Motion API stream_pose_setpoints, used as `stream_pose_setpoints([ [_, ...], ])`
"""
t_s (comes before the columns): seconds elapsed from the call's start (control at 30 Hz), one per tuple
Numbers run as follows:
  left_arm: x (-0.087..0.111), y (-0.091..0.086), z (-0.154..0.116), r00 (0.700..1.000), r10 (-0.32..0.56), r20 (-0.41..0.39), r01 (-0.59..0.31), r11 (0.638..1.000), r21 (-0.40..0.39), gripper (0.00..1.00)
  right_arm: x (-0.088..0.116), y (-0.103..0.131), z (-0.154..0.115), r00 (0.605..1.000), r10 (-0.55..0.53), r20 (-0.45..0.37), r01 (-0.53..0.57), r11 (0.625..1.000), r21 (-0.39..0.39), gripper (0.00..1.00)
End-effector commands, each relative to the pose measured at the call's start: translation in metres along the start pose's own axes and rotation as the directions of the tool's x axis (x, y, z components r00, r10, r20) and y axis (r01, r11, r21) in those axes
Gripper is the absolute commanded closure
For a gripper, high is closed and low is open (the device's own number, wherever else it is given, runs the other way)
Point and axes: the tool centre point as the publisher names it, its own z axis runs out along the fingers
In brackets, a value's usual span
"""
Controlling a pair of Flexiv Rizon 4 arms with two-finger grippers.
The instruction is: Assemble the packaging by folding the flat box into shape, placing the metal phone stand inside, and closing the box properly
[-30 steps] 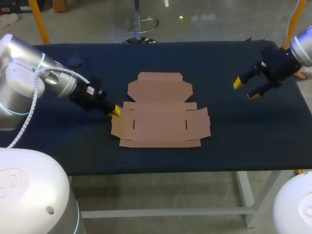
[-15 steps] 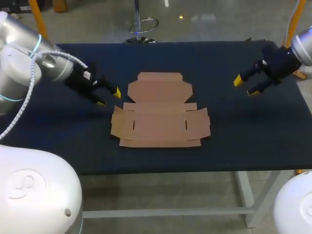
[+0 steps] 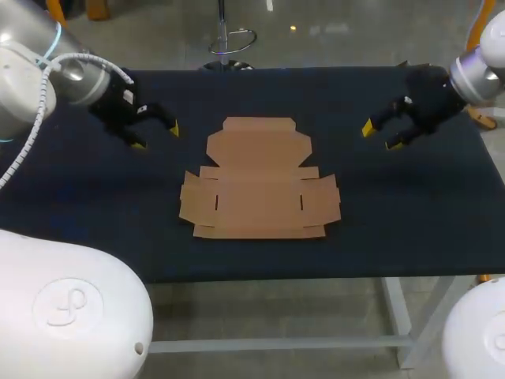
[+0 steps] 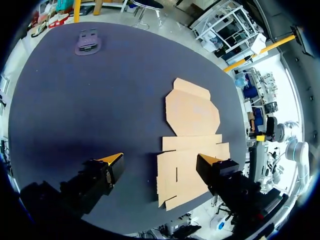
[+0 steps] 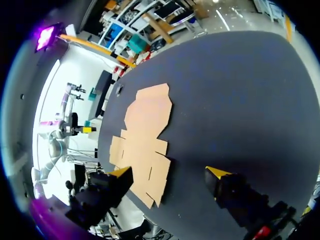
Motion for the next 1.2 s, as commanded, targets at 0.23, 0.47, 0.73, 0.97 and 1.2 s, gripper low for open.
stream_pose_setpoints([
  [0.23, -0.007, -0.012, 0.005, 1.0, 0.02, -0.015, -0.02, 0.999, -0.034, 0.81, -0.006, 0.019, 0.045, 0.998, 0.055, -0.022, -0.055, 0.999, 0.0, 0.0],
  [0.47, -0.009, -0.015, 0.014, 0.999, 0.025, -0.034, -0.028, 0.996, -0.08, 1.0, -0.004, 0.03, 0.065, 0.997, 0.071, -0.019, -0.071, 0.997, 0.005, 1.0],
  [0.73, -0.008, -0.014, 0.021, 0.995, -0.005, -0.097, -0.007, 0.993, -0.121, 1.0, -0.008, 0.035, 0.07, 0.99, 0.139, -0.001, -0.139, 0.99, -0.001, 1.0],
  [0.97, -0.008, -0.014, 0.021, 0.995, -0.005, -0.097, -0.007, 0.993, -0.121, 1.0, -0.008, 0.035, 0.07, 0.99, 0.139, -0.001, -0.139, 0.99, -0.001, 1.0],
  [1.2, -0.008, -0.014, 0.021, 0.995, -0.005, -0.097, -0.007, 0.993, -0.121, 1.0, -0.008, 0.035, 0.07, 0.99, 0.139, -0.001, -0.139, 0.99, -0.001, 1.0],
])
